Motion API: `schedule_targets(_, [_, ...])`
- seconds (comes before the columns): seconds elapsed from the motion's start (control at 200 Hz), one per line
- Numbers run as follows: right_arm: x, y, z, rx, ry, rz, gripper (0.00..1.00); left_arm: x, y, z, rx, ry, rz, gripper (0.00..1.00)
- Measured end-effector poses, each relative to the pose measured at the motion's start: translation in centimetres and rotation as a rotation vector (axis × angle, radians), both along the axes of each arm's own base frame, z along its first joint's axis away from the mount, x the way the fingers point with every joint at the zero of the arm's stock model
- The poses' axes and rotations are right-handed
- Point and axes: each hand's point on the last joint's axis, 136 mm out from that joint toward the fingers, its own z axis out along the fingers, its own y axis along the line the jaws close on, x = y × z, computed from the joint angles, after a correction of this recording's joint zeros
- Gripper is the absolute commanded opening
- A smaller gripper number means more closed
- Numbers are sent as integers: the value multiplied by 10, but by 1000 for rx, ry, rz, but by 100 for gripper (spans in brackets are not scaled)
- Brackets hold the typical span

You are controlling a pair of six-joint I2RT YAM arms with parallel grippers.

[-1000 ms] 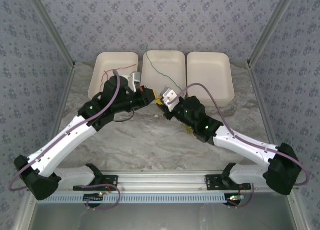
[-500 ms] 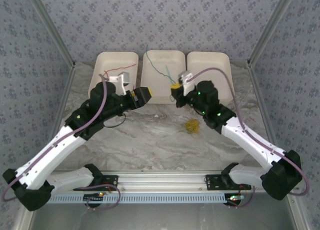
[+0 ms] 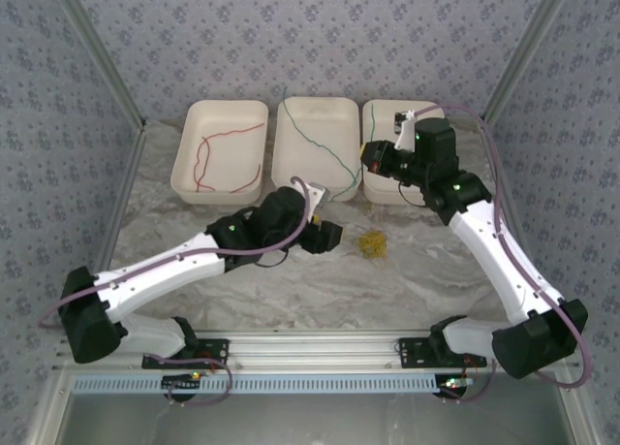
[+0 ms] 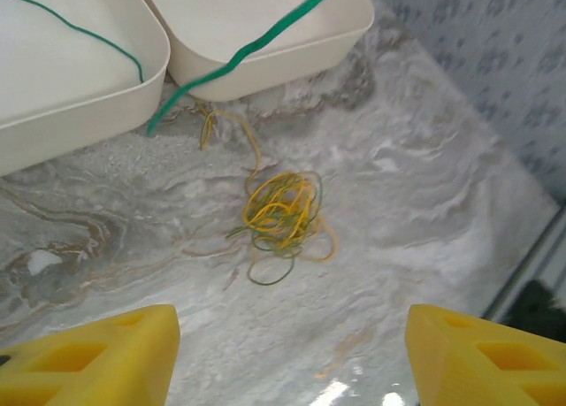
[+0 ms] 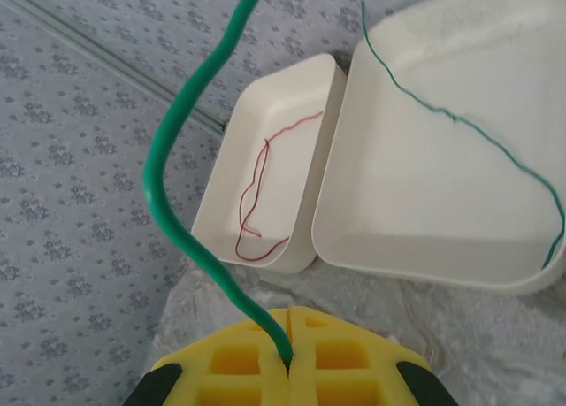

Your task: Untangle the cables

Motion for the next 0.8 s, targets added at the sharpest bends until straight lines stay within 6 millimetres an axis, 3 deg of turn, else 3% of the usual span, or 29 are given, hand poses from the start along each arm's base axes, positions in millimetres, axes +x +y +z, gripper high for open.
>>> schedule_targets(0.4, [-30,7,-25,-57,192,-4,0,0,-26,34,99,-407,-11,73])
schedule_targets(0.595, [-36,14,-24,-51,208,5,0,12,-33,33,176,-482,-13,57])
schedule_targets(0.799, [-37,15,-24,-34,223,-2,0,24,-42,52,176,-523,6,40])
